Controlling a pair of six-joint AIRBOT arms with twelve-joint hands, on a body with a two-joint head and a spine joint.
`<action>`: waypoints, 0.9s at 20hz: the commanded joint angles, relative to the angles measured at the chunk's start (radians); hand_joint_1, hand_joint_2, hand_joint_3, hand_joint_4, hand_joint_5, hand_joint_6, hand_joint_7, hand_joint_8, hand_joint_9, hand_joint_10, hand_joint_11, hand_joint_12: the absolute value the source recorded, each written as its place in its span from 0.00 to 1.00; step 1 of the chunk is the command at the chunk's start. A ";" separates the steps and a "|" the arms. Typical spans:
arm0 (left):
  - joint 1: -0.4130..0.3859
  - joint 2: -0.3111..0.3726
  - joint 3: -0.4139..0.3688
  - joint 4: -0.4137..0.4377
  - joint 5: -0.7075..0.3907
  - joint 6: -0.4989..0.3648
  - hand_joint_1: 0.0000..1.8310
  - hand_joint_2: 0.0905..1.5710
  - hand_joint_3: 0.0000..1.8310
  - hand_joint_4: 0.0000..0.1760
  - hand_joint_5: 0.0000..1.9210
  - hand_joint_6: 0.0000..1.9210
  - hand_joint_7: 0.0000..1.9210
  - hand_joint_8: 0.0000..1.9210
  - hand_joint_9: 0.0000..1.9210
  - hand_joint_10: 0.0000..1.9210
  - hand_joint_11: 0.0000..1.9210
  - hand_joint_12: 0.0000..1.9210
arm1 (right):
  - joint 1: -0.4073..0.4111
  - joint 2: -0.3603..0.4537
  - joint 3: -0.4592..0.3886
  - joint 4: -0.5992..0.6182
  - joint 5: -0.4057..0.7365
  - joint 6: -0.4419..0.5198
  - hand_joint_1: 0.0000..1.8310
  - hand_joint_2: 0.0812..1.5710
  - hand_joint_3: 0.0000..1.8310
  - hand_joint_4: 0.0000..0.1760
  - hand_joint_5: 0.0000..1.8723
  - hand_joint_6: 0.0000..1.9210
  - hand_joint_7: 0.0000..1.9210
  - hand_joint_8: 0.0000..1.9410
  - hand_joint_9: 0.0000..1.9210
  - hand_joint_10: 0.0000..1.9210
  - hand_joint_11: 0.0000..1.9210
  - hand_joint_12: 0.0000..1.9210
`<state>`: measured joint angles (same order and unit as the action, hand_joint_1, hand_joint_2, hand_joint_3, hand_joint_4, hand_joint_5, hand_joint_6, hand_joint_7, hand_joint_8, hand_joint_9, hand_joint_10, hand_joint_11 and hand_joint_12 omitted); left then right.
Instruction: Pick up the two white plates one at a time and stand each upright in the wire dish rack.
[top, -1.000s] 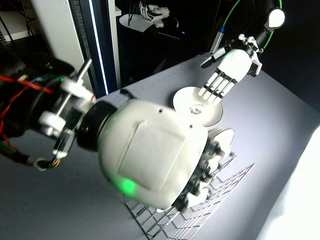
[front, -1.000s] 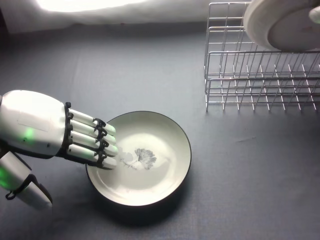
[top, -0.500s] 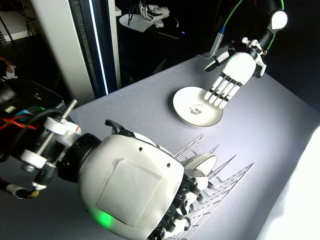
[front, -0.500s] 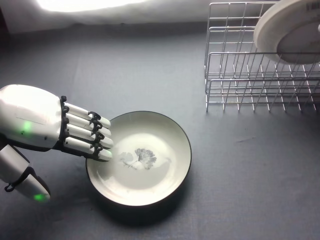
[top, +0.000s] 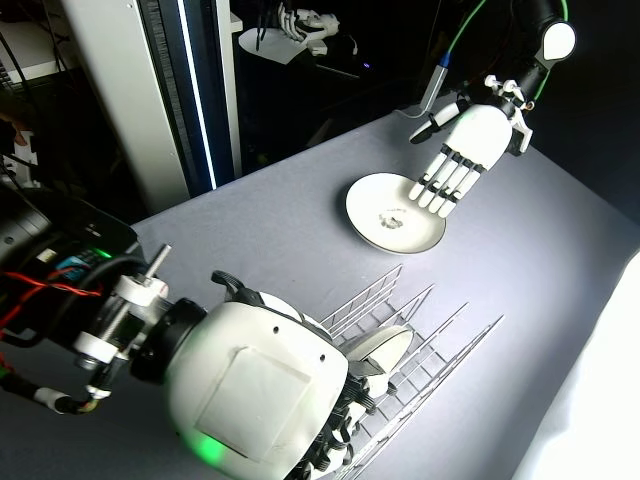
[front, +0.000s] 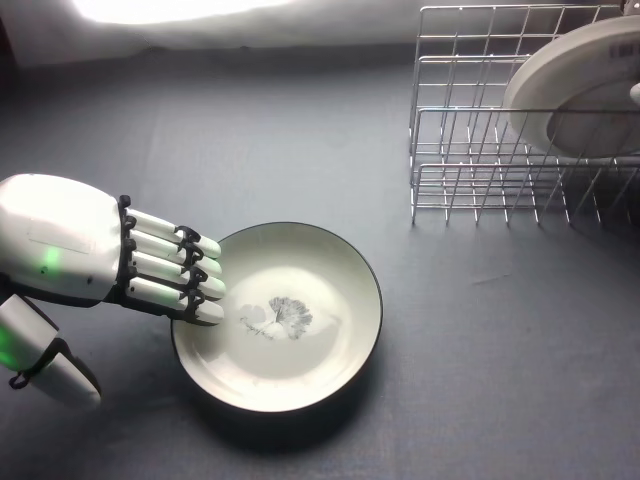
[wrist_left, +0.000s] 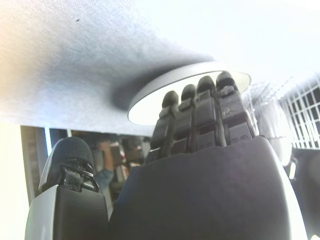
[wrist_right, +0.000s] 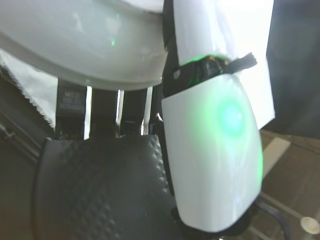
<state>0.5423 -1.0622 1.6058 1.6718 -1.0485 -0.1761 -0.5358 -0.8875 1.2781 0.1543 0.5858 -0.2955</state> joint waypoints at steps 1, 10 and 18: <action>0.005 0.001 0.005 -0.040 -0.026 -0.002 0.00 0.73 0.00 0.00 0.02 0.00 0.00 0.00 0.00 0.00 0.00 0.00 | 0.002 0.000 0.014 -0.001 0.129 0.004 0.76 0.65 0.00 0.00 0.55 0.47 0.59 0.31 0.58 0.47 0.49 0.58; 0.024 -0.001 0.011 -0.040 -0.032 0.007 0.00 0.72 0.00 0.00 0.01 0.00 0.00 0.00 0.00 0.00 0.00 0.00 | -0.042 -0.002 0.026 -0.081 0.141 0.004 0.68 0.64 0.00 0.00 0.31 0.00 0.33 0.00 0.32 0.00 0.12 0.48; 0.050 -0.001 0.008 -0.046 -0.047 0.025 0.00 0.73 0.00 0.00 0.02 0.00 0.00 0.00 0.00 0.00 0.00 0.00 | 0.074 0.041 -0.054 -0.165 0.145 0.007 0.43 0.47 0.00 0.00 0.00 0.00 0.00 0.00 0.00 0.00 0.00 0.00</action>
<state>0.5907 -1.0634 1.6112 1.6592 -1.0698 -0.1493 -0.4599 -0.8509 1.2095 -0.0418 0.6128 -0.2932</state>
